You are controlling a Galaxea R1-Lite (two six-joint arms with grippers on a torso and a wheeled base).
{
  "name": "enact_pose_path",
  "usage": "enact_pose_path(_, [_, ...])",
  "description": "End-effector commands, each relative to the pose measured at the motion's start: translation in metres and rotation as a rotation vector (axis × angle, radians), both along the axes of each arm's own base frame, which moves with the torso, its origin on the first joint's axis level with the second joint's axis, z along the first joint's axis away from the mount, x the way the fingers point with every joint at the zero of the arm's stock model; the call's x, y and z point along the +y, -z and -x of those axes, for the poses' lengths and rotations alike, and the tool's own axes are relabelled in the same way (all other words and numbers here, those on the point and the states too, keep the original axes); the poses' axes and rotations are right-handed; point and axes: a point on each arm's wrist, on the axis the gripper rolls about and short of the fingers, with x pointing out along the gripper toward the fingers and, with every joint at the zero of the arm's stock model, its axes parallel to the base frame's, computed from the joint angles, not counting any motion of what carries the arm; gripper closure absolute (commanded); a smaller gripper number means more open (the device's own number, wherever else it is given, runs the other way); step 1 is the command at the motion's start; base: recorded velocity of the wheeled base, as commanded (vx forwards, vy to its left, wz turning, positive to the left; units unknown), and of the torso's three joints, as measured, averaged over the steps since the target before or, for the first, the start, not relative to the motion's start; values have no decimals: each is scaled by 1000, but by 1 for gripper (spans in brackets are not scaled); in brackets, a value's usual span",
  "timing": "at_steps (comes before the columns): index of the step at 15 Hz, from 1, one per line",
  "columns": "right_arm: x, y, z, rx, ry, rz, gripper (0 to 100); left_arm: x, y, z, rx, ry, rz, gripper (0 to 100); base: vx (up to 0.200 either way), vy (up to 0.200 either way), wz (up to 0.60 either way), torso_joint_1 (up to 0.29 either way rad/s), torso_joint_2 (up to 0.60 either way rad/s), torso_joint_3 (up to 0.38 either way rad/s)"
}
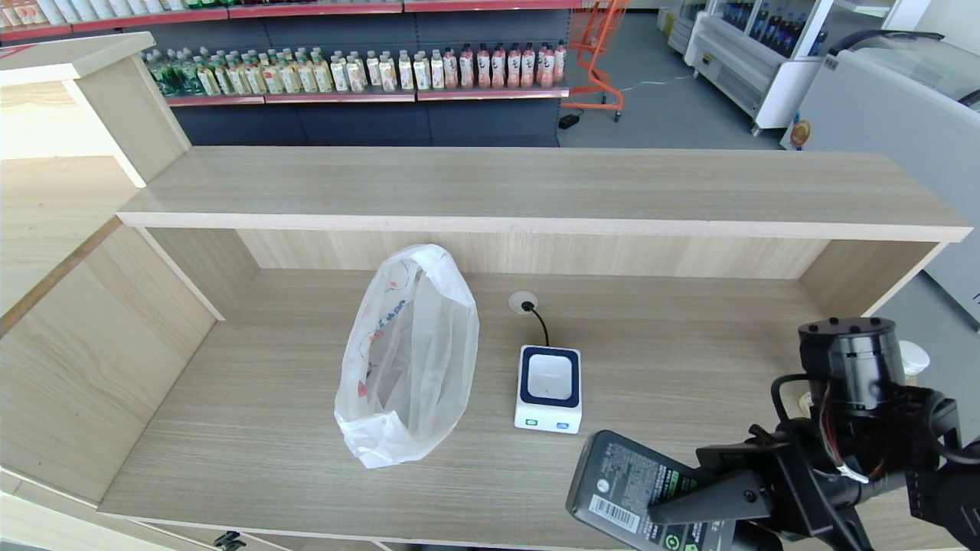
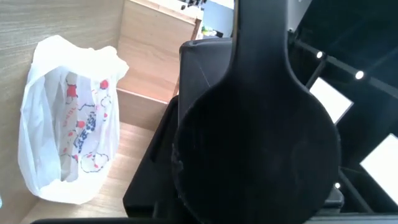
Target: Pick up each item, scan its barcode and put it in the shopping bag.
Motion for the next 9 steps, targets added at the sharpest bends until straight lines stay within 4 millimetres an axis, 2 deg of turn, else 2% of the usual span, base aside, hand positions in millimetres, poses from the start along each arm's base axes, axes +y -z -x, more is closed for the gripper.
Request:
enact_pose_path(1, [10, -12, -8, -55, -25, -23, 100, 0, 0, 0, 2, 0, 0, 0, 0, 0, 0, 0, 0, 0])
enact_pose_path(4, [17, -20, -12, -93, -48, -40, 100, 0, 0, 0, 2, 0, 0, 0, 0, 0, 0, 0, 0, 0])
enact_pose_path(7, [14, -17, -5, -75, -45, -32, 100, 0, 0, 0, 2, 0, 0, 0, 0, 0, 0, 0, 0, 0])
enact_pose_path(8, [13, -20, -2, -68, -44, -33, 100, 0, 0, 0, 2, 0, 0, 0, 0, 0, 0, 0, 0, 0])
enact_pose_path(9, [11, -31, 0, -21, -28, -36, 100, 0, 0, 0, 2, 0, 0, 0, 0, 0, 0, 0, 0, 0])
